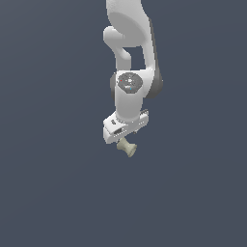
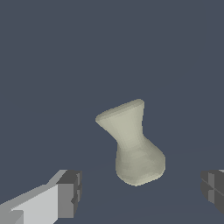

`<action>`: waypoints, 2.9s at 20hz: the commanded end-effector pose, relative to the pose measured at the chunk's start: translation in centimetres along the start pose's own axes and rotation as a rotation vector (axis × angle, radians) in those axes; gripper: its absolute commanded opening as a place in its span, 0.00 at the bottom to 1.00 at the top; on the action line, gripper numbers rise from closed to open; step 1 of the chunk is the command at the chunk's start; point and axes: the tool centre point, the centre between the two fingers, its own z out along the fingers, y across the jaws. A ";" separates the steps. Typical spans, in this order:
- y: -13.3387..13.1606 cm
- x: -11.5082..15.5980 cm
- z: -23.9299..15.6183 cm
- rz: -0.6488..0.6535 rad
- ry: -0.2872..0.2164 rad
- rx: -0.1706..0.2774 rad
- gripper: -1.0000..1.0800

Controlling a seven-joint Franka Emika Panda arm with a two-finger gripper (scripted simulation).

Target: Pick up the object and move it to a goal position.

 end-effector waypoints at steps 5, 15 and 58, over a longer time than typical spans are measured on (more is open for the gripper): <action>0.1 0.5 0.7 -0.174 0.017 -0.003 0.96; 0.2 1.1 1.4 -0.341 0.035 -0.008 0.96; -1.8 2.3 5.2 -0.375 0.038 -0.010 0.00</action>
